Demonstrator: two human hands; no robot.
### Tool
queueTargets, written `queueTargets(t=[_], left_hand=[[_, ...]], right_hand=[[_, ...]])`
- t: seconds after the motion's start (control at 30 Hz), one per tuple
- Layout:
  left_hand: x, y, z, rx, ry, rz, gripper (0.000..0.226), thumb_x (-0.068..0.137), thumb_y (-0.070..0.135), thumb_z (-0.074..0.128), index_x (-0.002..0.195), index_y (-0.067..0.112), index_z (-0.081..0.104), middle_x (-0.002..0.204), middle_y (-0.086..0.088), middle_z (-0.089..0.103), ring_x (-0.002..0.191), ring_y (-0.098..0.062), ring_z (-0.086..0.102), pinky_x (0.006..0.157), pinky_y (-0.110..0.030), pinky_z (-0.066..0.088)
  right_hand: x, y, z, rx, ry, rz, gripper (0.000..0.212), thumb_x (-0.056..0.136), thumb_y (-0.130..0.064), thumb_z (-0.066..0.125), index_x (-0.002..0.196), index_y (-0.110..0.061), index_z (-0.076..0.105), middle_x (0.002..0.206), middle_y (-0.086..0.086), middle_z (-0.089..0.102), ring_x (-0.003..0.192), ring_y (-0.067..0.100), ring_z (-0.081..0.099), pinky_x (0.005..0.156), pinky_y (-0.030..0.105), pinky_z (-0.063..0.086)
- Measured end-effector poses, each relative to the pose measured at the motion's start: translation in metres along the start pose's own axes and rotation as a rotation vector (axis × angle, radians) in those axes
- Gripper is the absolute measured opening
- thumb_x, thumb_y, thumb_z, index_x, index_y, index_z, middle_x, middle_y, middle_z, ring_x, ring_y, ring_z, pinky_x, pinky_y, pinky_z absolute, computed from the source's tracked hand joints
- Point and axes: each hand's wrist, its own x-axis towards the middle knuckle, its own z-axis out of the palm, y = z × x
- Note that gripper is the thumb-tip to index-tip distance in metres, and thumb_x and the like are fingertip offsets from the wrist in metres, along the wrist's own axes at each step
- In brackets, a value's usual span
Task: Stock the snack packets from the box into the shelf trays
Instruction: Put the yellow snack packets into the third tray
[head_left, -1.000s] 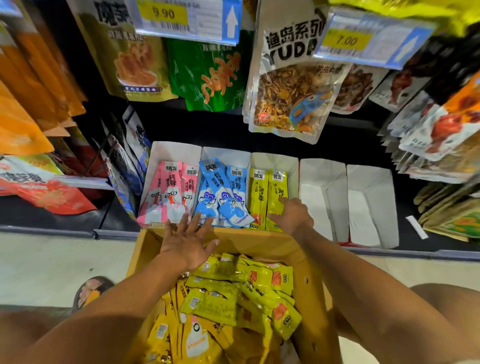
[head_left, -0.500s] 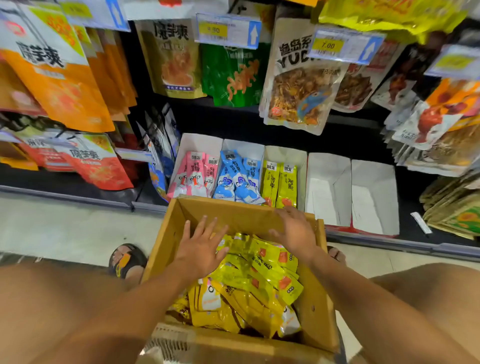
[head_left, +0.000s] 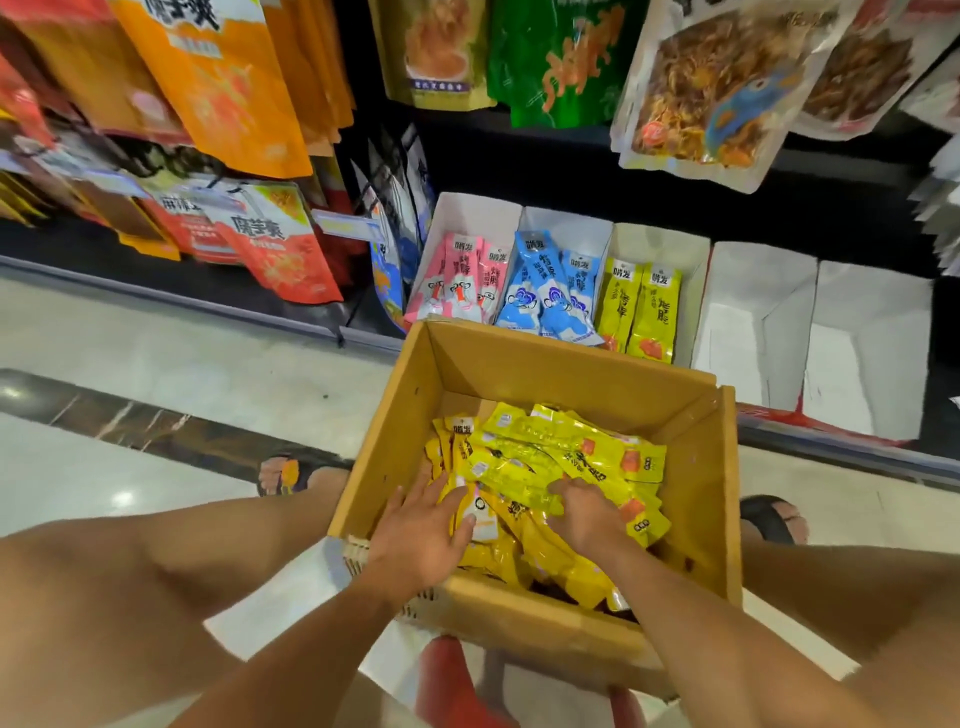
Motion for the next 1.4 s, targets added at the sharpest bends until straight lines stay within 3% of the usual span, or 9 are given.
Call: queueTargets(t=[0.23,0.53,0.7,0.8,0.97,1.1,1.2,1.3,1.4], left_hand=[[0.003,-0.005,0.006,-0.019,0.023,0.049,0.06,0.102,0.061,0.019,0.158,0.039,0.029,0.17,0.004,0.021,0.159,-0.022,0.006,0.127,-0.051,0.011],[0.004,-0.006,0.005,-0.038,0.031,0.016,0.056,0.102,0.055,0.029,0.155,0.039,0.034,0.168,0.007,0.025,0.158,-0.019,0.009,0.128,-0.046,0.011],[0.004,-0.006,0.003,-0.036,0.022,0.018,0.055,0.102,0.055,0.029,0.155,0.039,0.033,0.168,0.007,0.025,0.158,-0.018,0.01,0.128,-0.046,0.012],[0.003,-0.007,0.003,-0.038,0.014,0.019,0.056,0.102,0.056,0.028,0.156,0.04,0.032,0.169,0.008,0.025,0.158,-0.018,0.009,0.128,-0.046,0.012],[0.002,-0.008,0.005,-0.055,0.04,0.03,0.058,0.102,0.06,0.026,0.157,0.04,0.03,0.169,0.008,0.024,0.158,-0.017,0.009,0.128,-0.046,0.014],[0.002,-0.007,0.001,-0.118,0.036,0.017,0.065,0.102,0.066,0.022,0.16,0.038,0.024,0.17,0.009,0.021,0.159,-0.014,0.007,0.128,-0.045,0.014],[0.006,-0.002,-0.009,-0.37,0.033,-0.061,0.065,0.102,0.068,0.031,0.159,0.036,0.031,0.166,0.006,0.032,0.155,-0.018,0.024,0.121,-0.041,0.029],[0.015,0.011,-0.02,-0.959,0.032,-0.156,0.047,0.102,0.059,0.047,0.141,0.033,0.056,0.146,0.002,0.057,0.137,-0.023,0.052,0.1,-0.032,0.042],[0.017,0.023,-0.031,-1.383,0.037,-0.204,0.018,0.103,0.044,0.056,0.112,0.033,0.067,0.124,0.003,0.072,0.114,-0.018,0.067,0.091,-0.035,0.053]], right_hand=[[0.023,-0.008,0.026,-0.06,-0.026,-0.011,0.06,0.091,-0.028,0.063,0.148,-0.028,0.042,0.141,0.006,0.05,0.13,0.031,0.048,0.098,0.042,0.05],[0.043,-0.015,0.031,-0.282,0.059,-0.01,0.046,0.088,-0.031,0.067,0.132,-0.026,0.054,0.129,0.002,0.055,0.125,0.025,0.048,0.095,0.04,0.046],[0.042,-0.022,0.023,-0.263,0.148,-0.055,0.03,0.093,-0.021,0.054,0.12,-0.025,0.066,0.115,-0.001,0.064,0.117,0.022,0.055,0.076,0.035,0.054],[0.037,-0.026,0.013,-0.266,0.189,-0.092,0.038,0.089,-0.004,0.053,0.119,-0.024,0.067,0.108,0.002,0.067,0.109,0.025,0.062,0.068,0.035,0.056],[0.034,-0.027,0.001,-0.09,0.234,-0.15,0.027,0.084,0.003,0.051,0.096,-0.015,0.066,0.096,0.011,0.064,0.089,0.034,0.068,0.065,0.041,0.058],[0.022,-0.032,-0.007,0.43,0.325,-0.128,0.017,0.097,-0.01,0.056,0.095,-0.006,0.073,0.095,0.015,0.065,0.086,0.026,0.063,0.079,0.038,0.051],[0.012,-0.041,-0.013,0.715,0.311,-0.067,0.021,0.097,-0.018,0.058,0.093,-0.004,0.073,0.083,0.018,0.068,0.072,0.019,0.054,0.074,0.041,0.049],[0.0,-0.048,-0.016,0.939,0.26,-0.053,0.019,0.099,-0.015,0.059,0.088,-0.003,0.071,0.079,0.008,0.067,0.071,0.017,0.055,0.07,0.034,0.046],[-0.022,-0.063,-0.021,1.142,0.118,-0.081,0.021,0.101,-0.011,0.055,0.11,-0.007,0.074,0.103,0.001,0.075,0.089,0.008,0.066,0.077,0.022,0.051]])
